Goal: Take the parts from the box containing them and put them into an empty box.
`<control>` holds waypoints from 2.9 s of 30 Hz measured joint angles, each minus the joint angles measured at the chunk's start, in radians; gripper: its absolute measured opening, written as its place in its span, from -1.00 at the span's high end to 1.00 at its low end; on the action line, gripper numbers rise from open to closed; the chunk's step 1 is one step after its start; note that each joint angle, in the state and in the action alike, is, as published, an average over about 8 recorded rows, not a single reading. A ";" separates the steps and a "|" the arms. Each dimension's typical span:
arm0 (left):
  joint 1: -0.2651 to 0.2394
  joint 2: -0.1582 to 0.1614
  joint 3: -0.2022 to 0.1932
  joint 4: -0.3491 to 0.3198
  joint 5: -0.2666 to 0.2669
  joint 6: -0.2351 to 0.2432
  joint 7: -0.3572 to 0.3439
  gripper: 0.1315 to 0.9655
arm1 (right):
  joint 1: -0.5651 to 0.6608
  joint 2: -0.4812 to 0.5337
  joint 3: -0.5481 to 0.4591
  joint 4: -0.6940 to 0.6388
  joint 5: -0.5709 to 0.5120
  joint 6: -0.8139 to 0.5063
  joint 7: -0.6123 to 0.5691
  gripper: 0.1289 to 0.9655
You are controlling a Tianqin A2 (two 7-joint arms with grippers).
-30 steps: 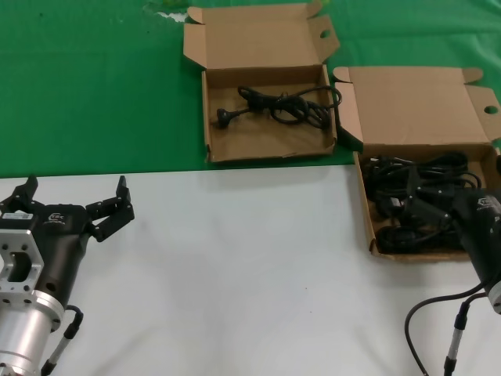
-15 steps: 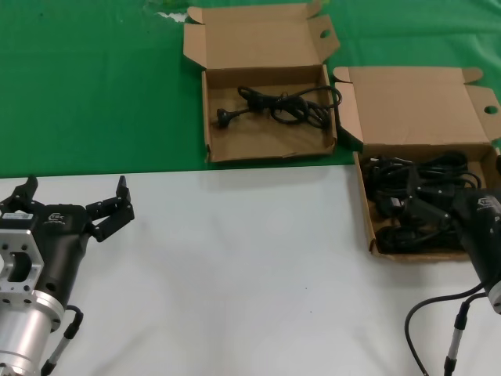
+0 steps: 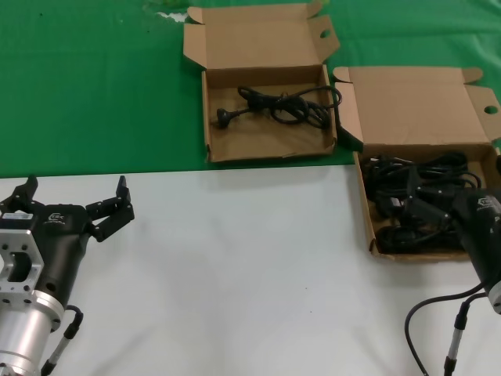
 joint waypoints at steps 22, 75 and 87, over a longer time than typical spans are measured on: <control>0.000 0.000 0.000 0.000 0.000 0.000 0.000 -1.00 | 0.000 0.000 0.000 0.000 0.000 0.000 0.000 -1.00; 0.000 0.000 0.000 0.000 0.000 0.000 0.000 -1.00 | 0.000 0.000 0.000 0.000 0.000 0.000 0.000 -1.00; 0.000 0.000 0.000 0.000 0.000 0.000 0.000 -1.00 | 0.000 0.000 0.000 0.000 0.000 0.000 0.000 -1.00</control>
